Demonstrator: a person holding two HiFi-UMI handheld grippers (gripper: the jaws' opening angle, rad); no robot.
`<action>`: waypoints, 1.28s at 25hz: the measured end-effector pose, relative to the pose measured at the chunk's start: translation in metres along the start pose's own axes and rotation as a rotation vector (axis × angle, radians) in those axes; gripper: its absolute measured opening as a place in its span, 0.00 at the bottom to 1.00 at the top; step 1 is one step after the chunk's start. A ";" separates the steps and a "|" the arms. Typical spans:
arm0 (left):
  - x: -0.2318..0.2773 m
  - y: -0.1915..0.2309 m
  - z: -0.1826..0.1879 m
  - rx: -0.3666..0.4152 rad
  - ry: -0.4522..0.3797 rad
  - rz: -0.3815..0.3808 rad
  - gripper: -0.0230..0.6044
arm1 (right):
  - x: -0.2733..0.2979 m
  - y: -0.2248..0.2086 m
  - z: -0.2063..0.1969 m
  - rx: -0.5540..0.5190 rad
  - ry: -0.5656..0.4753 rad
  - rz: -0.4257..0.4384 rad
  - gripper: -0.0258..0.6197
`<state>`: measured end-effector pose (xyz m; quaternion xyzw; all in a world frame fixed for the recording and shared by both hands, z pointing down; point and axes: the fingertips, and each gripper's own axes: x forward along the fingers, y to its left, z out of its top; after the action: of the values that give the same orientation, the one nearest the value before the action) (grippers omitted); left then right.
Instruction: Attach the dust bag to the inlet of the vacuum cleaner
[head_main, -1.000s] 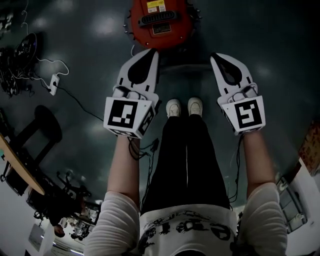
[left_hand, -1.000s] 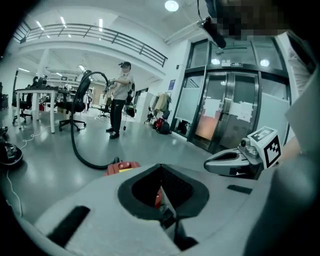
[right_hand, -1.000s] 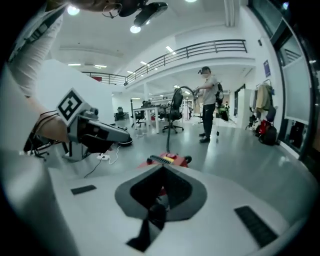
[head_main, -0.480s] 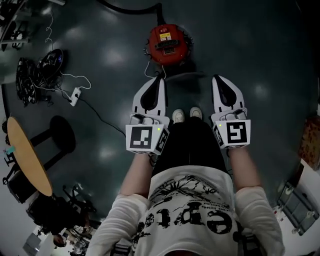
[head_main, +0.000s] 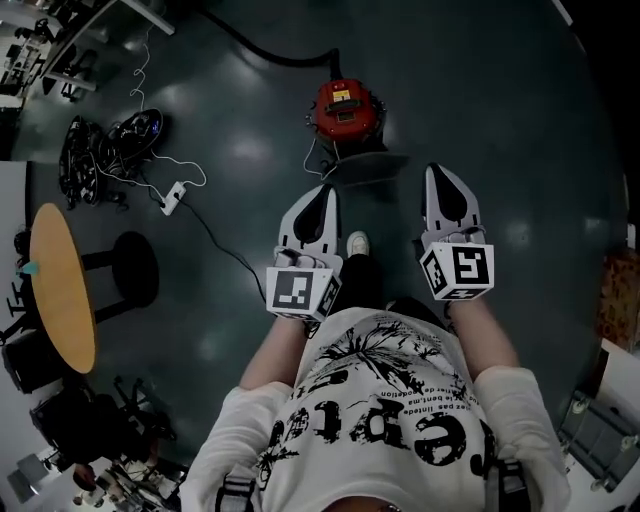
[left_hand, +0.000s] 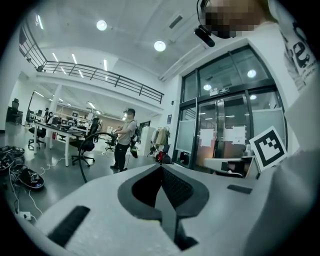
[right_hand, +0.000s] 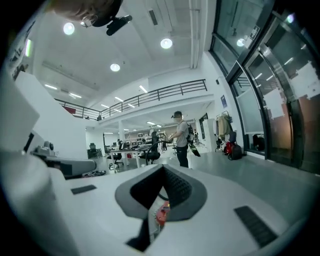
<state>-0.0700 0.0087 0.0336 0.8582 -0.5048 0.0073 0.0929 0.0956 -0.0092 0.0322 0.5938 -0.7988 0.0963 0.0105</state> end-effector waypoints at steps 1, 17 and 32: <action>-0.015 -0.016 0.006 0.004 -0.014 0.003 0.04 | -0.019 0.002 0.008 -0.007 -0.013 0.012 0.04; -0.246 -0.190 -0.004 0.058 -0.114 0.141 0.04 | -0.297 0.052 -0.007 -0.136 -0.052 0.148 0.04; -0.458 -0.250 -0.019 0.084 -0.114 0.081 0.04 | -0.492 0.158 -0.030 -0.164 -0.092 0.073 0.04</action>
<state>-0.0759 0.5263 -0.0350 0.8391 -0.5430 -0.0167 0.0273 0.0872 0.5056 -0.0255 0.5653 -0.8247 0.0037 0.0189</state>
